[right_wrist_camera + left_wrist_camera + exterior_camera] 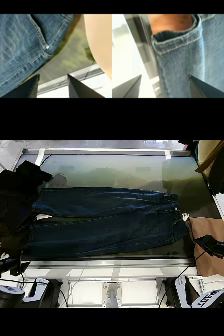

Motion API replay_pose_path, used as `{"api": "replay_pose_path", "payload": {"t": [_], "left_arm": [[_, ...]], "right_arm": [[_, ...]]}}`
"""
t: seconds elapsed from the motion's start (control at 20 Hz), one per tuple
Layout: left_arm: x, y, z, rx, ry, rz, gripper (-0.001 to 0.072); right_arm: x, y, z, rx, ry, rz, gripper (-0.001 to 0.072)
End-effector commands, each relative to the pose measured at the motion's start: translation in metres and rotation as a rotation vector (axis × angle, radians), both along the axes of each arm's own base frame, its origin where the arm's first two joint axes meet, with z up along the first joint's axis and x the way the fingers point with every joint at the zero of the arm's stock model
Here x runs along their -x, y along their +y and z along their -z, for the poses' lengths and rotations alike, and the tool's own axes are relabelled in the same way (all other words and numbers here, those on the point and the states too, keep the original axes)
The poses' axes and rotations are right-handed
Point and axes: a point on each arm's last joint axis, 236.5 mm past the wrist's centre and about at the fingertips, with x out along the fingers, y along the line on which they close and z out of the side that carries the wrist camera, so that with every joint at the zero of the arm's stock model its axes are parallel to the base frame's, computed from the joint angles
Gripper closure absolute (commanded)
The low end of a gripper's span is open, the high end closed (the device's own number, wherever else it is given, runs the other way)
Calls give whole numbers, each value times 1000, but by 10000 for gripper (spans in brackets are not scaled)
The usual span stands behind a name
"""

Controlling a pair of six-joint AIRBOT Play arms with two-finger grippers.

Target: Fold the clothes and pants, and hang the long-sleeved shirts on hangers.

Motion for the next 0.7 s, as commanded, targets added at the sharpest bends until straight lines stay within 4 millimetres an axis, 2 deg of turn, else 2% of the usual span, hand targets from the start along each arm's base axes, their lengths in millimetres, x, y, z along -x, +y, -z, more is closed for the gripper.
{"api": "replay_pose_path", "payload": {"t": [0.0, 0.05, 0.1, 0.15, 0.25, 0.35, 0.4, 0.65], "left_arm": [[-12, 3, 6, 7, -100, -93, 83], [-13, 0, 9, 12, -106, -84, 85], [-13, 0, 12, 10, -108, -87, 150], [-14, 1, 14, 10, -114, -102, 267], [-21, 4, 10, 1, -150, -105, 284], [-21, 8, 10, -18, -152, -109, 455], [-21, 8, 11, -23, -152, -100, 483], [-21, 3, 14, 3, -149, -85, 479]], "right_arm": [[-3, 1, -3, -4, -20, 6, 313], [-3, 1, -3, -5, -21, 6, 314], [-3, 1, -3, -5, -21, 5, 314], [-3, 2, -3, -7, -20, 4, 314], [-3, 2, -3, -9, -22, 4, 314], [-3, 2, -3, -9, -22, 4, 314], [-3, 2, -3, -9, -22, 4, 314], [-2, 5, -3, -18, -18, -2, 314]]}}
